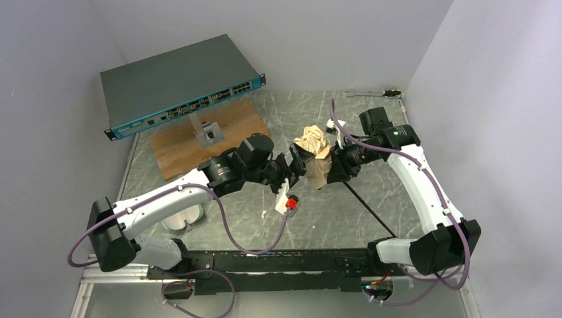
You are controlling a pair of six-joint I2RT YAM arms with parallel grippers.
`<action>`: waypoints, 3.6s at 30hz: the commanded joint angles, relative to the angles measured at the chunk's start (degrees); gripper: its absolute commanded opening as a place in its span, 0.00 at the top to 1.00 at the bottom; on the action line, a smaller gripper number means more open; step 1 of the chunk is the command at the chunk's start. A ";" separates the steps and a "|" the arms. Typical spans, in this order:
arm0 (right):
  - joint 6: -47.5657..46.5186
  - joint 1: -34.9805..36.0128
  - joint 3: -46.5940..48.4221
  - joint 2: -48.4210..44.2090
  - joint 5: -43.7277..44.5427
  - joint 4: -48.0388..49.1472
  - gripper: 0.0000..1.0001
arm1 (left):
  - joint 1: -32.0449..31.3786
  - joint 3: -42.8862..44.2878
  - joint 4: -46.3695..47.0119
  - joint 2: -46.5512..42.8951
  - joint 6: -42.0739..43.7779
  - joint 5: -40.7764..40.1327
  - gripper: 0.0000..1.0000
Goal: Open the umbrella
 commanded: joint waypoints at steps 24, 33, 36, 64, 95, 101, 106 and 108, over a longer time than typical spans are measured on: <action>13.96 1.20 4.54 -17.03 5.88 26.08 0.06 | -5.57 -2.89 15.77 13.83 13.40 -44.44 1.00; 27.50 -3.04 12.82 -19.65 13.70 31.92 0.01 | 5.73 33.81 -25.32 26.02 -33.17 -27.11 1.00; 35.36 -3.87 13.16 -20.79 11.91 33.17 0.01 | 8.79 44.22 -29.39 30.14 -44.77 -15.61 1.00; 59.98 -10.86 -0.40 -18.31 21.85 59.56 0.08 | 15.46 19.61 35.12 17.44 -100.69 26.50 1.00; 23.40 -0.32 -3.09 -19.06 21.94 53.95 1.00 | 21.35 8.42 12.06 -1.17 -69.39 10.43 0.00; 21.53 -24.43 -1.92 -15.91 15.99 60.85 1.00 | 21.35 3.89 16.38 -3.96 -66.25 4.20 0.00; 28.66 -9.24 -6.02 -20.79 10.98 60.43 1.00 | 21.25 13.73 5.01 1.44 -60.03 10.17 0.00; 25.30 -6.28 -6.71 -21.91 17.68 58.22 1.00 | 20.99 14.05 5.14 1.68 -60.44 9.69 0.00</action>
